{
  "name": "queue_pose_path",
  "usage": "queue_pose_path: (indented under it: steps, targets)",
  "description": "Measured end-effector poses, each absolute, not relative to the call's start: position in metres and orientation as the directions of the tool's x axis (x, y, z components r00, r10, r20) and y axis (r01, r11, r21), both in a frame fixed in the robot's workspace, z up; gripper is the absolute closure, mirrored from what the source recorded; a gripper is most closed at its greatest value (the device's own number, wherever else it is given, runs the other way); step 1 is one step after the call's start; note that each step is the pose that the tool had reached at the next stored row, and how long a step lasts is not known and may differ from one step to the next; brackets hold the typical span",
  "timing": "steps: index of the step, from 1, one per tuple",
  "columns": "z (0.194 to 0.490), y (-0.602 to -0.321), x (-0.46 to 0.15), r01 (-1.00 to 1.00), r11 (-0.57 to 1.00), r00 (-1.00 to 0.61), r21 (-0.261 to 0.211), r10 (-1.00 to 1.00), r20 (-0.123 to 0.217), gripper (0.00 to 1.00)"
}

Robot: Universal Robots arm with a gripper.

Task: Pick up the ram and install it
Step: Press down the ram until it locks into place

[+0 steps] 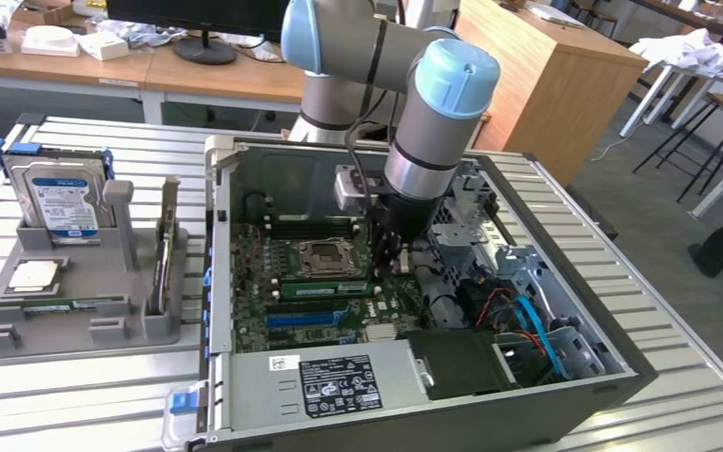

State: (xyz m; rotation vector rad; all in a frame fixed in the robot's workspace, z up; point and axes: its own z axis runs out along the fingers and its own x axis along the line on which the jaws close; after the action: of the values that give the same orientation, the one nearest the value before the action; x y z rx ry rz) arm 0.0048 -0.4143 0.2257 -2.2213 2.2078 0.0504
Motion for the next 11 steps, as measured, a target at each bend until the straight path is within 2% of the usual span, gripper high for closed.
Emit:
queue_pose_path:
  steps: [11]
  targets:
    - [0.2242,-0.4142,0.0048,-1.0,-0.006,0.006,0.016,-1.0,-0.03,0.9]
